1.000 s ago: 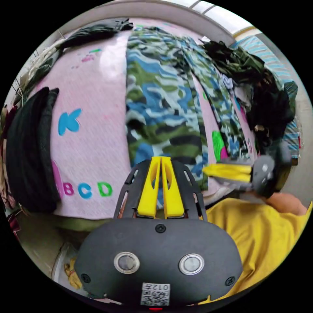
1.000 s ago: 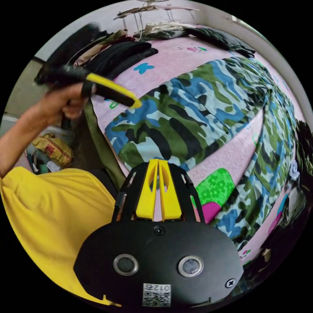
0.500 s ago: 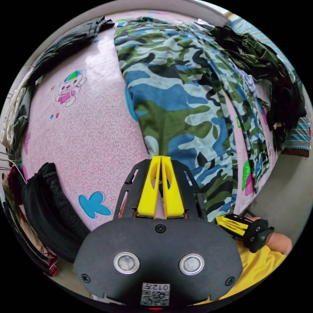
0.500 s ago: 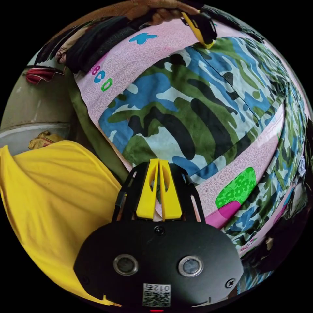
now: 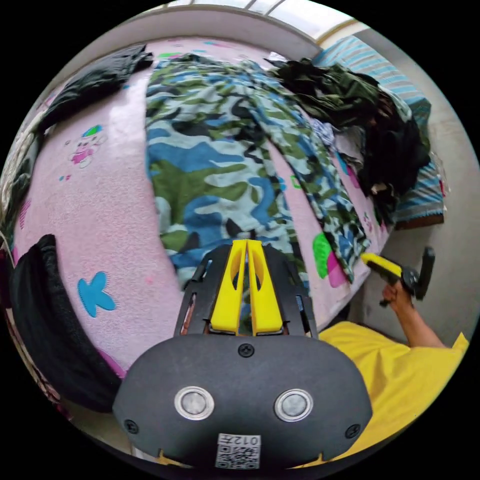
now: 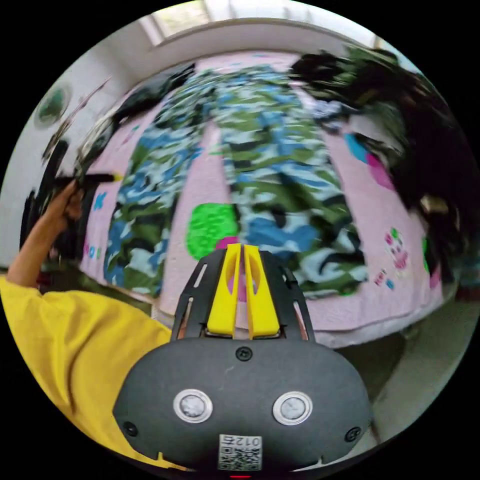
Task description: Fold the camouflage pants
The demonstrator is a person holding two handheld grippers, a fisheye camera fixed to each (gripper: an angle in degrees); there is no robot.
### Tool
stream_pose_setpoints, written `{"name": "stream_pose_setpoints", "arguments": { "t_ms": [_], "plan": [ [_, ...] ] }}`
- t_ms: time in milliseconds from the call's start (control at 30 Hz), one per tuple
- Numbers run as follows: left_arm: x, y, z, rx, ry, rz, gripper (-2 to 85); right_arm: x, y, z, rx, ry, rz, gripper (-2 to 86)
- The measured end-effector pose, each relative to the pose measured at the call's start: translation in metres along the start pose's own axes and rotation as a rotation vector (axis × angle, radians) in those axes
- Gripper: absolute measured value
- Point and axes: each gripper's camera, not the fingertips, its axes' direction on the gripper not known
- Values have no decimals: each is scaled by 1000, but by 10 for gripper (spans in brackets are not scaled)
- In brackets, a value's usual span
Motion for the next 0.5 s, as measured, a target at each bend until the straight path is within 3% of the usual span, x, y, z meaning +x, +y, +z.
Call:
{"name": "stream_pose_setpoints", "arguments": {
  "t_ms": [233, 500],
  "plan": [
    [110, -16, 64, -119, 242, 65, 5, 173, 14, 8, -41, 38, 156, 68],
    [230, -63, 127, -243, 253, 136, 10, 234, 13, 45, -138, -183, 87, 42]
  ]
}}
